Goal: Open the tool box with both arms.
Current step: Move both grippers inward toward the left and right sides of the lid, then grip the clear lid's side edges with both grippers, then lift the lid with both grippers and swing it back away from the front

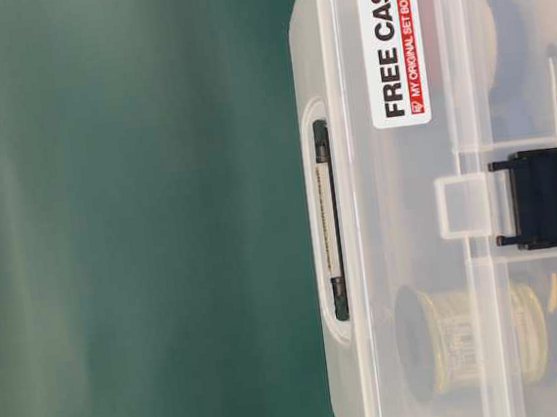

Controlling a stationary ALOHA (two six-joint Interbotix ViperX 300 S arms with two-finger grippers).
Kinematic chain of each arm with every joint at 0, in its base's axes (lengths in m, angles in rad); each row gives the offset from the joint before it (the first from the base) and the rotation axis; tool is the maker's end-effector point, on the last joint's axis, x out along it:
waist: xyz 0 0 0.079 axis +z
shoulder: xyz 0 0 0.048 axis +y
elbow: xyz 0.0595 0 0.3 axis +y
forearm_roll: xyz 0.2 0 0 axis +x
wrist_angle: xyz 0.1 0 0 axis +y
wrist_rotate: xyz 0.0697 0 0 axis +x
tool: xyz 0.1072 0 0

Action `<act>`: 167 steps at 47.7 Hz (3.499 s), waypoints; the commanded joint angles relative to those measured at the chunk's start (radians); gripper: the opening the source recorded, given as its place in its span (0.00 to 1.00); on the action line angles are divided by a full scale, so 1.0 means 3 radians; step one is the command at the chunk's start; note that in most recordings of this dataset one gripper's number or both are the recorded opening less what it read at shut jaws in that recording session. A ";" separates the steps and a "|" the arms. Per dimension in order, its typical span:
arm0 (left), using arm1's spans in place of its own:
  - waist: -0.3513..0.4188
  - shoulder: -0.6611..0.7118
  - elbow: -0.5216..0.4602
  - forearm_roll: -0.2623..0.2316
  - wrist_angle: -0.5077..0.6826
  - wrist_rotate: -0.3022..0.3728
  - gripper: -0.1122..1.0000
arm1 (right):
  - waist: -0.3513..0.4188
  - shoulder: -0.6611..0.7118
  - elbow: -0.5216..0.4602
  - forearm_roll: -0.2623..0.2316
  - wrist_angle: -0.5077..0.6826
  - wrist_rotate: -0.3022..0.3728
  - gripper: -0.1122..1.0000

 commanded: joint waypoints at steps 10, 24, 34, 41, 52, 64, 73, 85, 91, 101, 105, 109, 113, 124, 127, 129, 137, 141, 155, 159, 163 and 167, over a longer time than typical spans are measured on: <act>0.0046 0.0368 -0.0026 -0.0010 -0.0118 -0.0010 0.92 | -0.0215 0.0235 -0.0036 0.0010 -0.0036 0.0005 0.88; 0.0046 0.0777 -0.0097 -0.0005 -0.0542 -0.0010 0.92 | -0.0235 0.0680 -0.0133 0.0005 -0.0337 0.0005 0.88; 0.0051 0.0920 -0.0133 -0.0010 -0.0736 0.0010 0.92 | -0.0256 0.0844 -0.0199 -0.0005 -0.0557 0.0000 0.88; 0.0046 0.0936 -0.0138 -0.0010 -0.0793 0.0010 0.92 | -0.0261 0.0915 -0.0235 -0.0010 -0.0695 -0.0005 0.88; 0.0046 0.0936 -0.0143 -0.0010 -0.0839 0.0010 0.92 | -0.0261 0.0931 -0.0245 -0.0010 -0.0711 -0.0010 0.88; 0.0046 0.0936 -0.0148 -0.0010 -0.0982 0.0010 0.92 | -0.0261 0.0864 -0.0251 -0.0015 -0.0701 -0.0010 0.88; 0.0046 0.0931 -0.0153 -0.0005 -0.1043 0.0010 0.92 | -0.0261 0.0731 -0.0261 -0.0015 -0.0649 -0.0031 0.88; 0.0082 0.0818 -0.0174 -0.0005 -0.1079 0.0031 0.92 | -0.0307 0.0516 -0.0322 -0.0092 -0.0547 -0.0036 0.88; 0.0164 0.0726 -0.0164 -0.0010 -0.1079 0.0031 0.92 | -0.0389 0.0465 -0.0343 -0.0118 -0.0542 -0.0036 0.88; 0.0240 0.0614 -0.0153 -0.0010 -0.1079 0.0036 0.92 | -0.0481 0.0430 -0.0358 -0.0148 -0.0542 -0.0041 0.88; 0.0266 0.0608 -0.0153 -0.0010 -0.1079 0.0041 0.92 | -0.0491 0.0424 -0.0373 -0.0169 -0.0552 -0.0041 0.88; 0.0281 0.0608 -0.0153 -0.0005 -0.1079 0.0051 0.92 | -0.0496 0.0424 -0.0389 -0.0179 -0.0557 -0.0041 0.88; 0.0281 0.0608 -0.0159 -0.0010 -0.1079 0.0077 0.92 | -0.0501 0.0424 -0.0404 -0.0184 -0.0562 -0.0056 0.88; 0.0307 0.0619 -0.0179 -0.0010 -0.1212 0.0138 0.92 | -0.0532 0.0424 -0.0450 -0.0184 -0.0562 -0.0066 0.88; 0.0343 0.0634 -0.0184 -0.0005 -0.1268 0.0164 0.92 | -0.0547 0.0424 -0.0465 -0.0189 -0.0562 -0.0072 0.88; 0.0363 0.0644 -0.0184 -0.0005 -0.1289 0.0179 0.92 | -0.0568 0.0424 -0.0481 -0.0194 -0.0562 -0.0072 0.88; 0.0440 0.0665 -0.0194 -0.0010 -0.1329 0.0215 0.92 | -0.0654 0.0424 -0.0532 -0.0205 -0.0562 -0.0102 0.88; 0.0491 0.0665 -0.0194 -0.0005 -0.1360 0.0215 0.92 | -0.0716 0.0424 -0.0557 -0.0205 -0.0568 -0.0128 0.88; 0.0787 0.0680 -0.0235 -0.0010 -0.1432 0.0245 0.92 | -0.0941 0.0424 -0.0608 -0.0205 -0.0568 -0.0143 0.88; 0.0839 0.0706 -0.0245 -0.0010 -0.1473 0.0245 0.92 | -0.0992 0.0430 -0.0608 -0.0205 -0.0568 -0.0143 0.88; 0.0869 0.0752 -0.0256 -0.0010 -0.1514 0.0251 0.92 | -0.1048 0.0435 -0.0614 -0.0205 -0.0583 -0.0143 0.88; 0.0890 0.0808 -0.0271 -0.0010 -0.1544 0.0251 0.92 | -0.1089 0.0435 -0.0614 -0.0205 -0.0614 -0.0143 0.88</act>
